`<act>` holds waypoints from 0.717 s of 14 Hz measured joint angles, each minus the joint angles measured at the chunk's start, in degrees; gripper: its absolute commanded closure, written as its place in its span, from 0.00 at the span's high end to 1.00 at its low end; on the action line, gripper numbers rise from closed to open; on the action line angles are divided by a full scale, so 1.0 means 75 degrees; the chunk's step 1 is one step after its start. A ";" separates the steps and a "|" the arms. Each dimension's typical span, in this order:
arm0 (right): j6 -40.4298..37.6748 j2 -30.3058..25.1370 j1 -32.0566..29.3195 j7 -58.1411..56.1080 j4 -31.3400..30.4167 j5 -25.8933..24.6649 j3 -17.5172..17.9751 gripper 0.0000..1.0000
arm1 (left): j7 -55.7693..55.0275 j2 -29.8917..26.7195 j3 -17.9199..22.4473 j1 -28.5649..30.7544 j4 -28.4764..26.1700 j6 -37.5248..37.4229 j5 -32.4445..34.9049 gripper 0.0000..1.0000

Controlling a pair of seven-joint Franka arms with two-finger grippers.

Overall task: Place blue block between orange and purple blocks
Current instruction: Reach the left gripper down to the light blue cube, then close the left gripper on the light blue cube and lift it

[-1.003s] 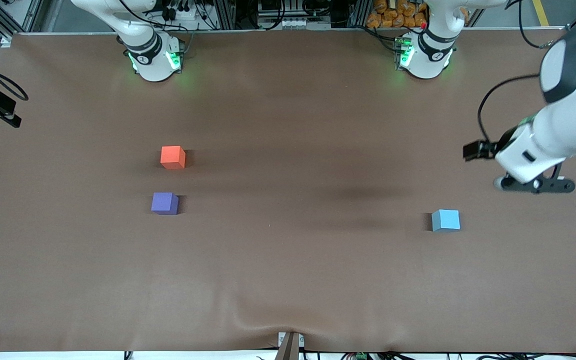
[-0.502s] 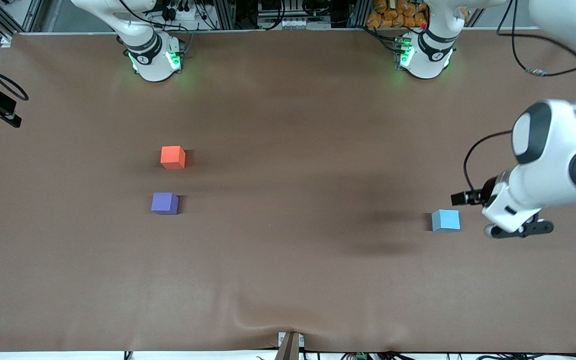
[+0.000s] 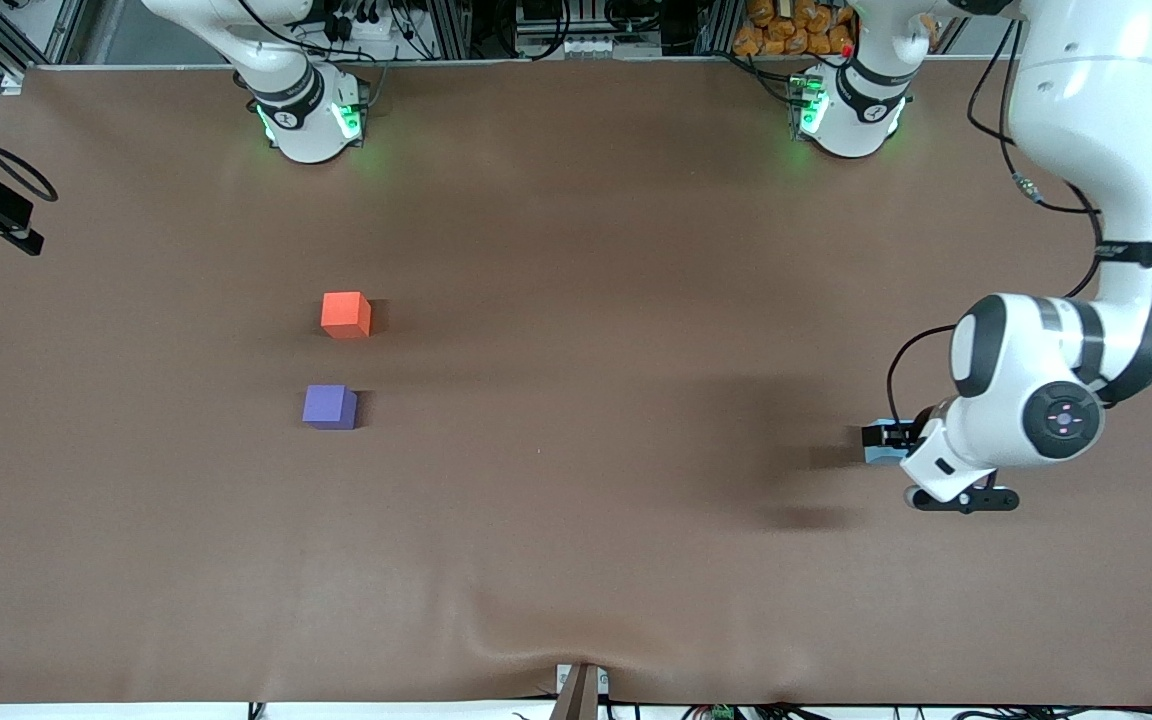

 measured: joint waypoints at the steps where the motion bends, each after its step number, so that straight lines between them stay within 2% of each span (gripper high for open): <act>1: 0.0000 0.0000 0.0000 0.0000 0.0000 0.0000 0.0000 1.00 | 0.0005 0.0060 0.0008 0.0047 -0.0119 0.0252 0.0027 1.00; 9: 0.0000 0.0000 0.0000 0.0000 0.0000 0.0000 0.0000 1.00 | 0.0226 0.0265 0.0005 0.0141 -0.0878 0.0743 0.0382 1.00; 10: 0.0000 0.0000 0.0000 0.0000 0.0000 0.0000 0.0000 1.00 | 0.0255 0.0269 0.0005 0.0141 -0.0915 0.0783 0.0383 0.91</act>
